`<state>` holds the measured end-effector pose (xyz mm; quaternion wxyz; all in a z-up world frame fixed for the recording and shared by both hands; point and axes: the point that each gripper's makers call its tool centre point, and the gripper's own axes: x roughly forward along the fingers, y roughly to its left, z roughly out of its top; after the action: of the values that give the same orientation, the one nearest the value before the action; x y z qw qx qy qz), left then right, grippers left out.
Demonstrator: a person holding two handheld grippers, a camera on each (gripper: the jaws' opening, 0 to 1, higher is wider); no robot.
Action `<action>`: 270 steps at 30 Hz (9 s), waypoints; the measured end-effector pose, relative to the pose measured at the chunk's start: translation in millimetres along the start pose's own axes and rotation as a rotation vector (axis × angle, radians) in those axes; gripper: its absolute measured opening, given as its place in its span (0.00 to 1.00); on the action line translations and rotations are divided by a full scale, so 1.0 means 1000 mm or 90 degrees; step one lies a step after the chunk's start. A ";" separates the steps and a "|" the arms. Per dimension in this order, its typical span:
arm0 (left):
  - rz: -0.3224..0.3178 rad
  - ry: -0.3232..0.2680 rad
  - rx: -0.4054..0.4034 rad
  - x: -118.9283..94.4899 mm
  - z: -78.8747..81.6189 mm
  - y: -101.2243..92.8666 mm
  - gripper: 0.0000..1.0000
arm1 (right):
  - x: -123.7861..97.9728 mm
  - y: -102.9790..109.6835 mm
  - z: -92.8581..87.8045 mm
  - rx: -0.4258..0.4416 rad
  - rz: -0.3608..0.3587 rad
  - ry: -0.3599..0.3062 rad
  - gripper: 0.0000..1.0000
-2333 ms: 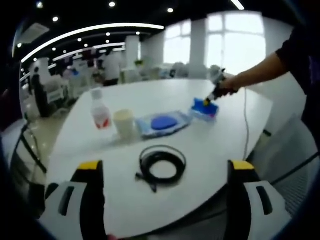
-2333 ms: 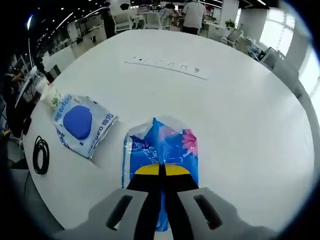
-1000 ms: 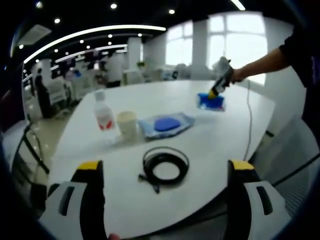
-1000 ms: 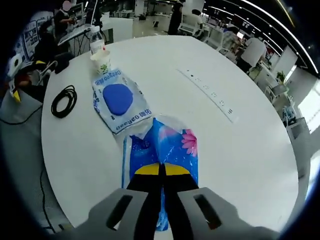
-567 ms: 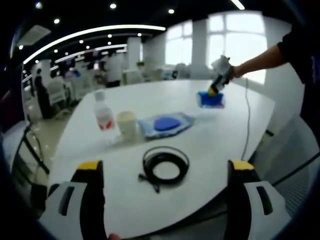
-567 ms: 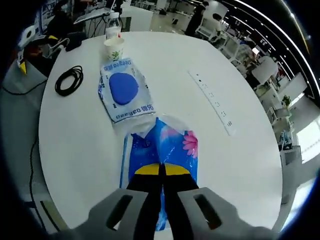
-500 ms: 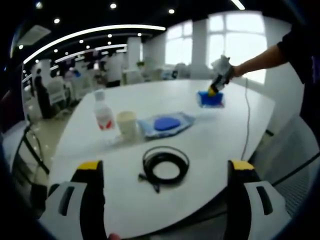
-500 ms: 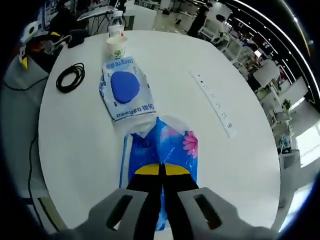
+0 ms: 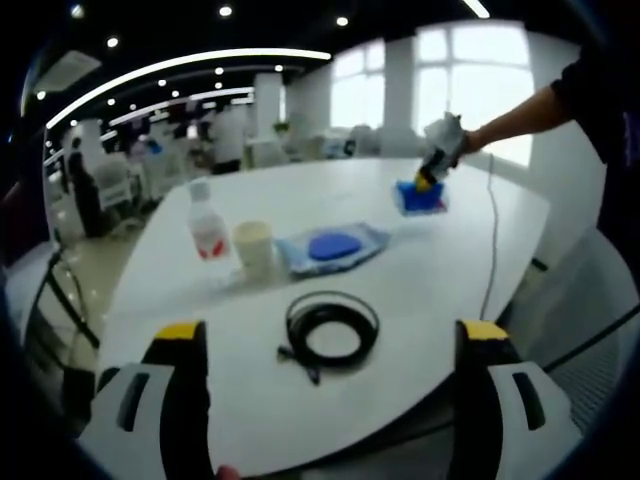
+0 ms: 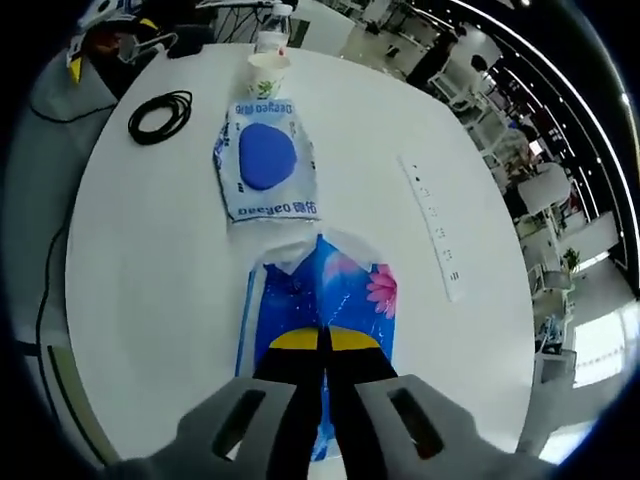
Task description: Arrange the tabletop items into an orderly group along one side of the table until the central work area is clear of visible clutter.
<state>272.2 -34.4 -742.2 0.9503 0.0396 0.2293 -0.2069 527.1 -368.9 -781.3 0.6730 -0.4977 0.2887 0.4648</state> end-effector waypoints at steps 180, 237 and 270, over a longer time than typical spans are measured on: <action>-0.034 -0.014 0.036 0.001 0.004 -0.009 1.00 | 0.006 0.117 0.112 0.170 0.036 -0.188 1.00; -0.030 -0.019 0.021 0.000 0.005 -0.007 1.00 | 0.064 0.204 0.216 0.145 0.099 -0.313 0.88; -0.032 -0.017 0.012 0.001 0.005 -0.004 0.98 | 0.086 0.220 0.256 0.128 0.114 -0.347 0.66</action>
<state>273.2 -39.7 -738.0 0.9474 0.0402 0.2154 -0.2334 341.5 -83.8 -856.1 0.7277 -0.2581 0.1848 0.6080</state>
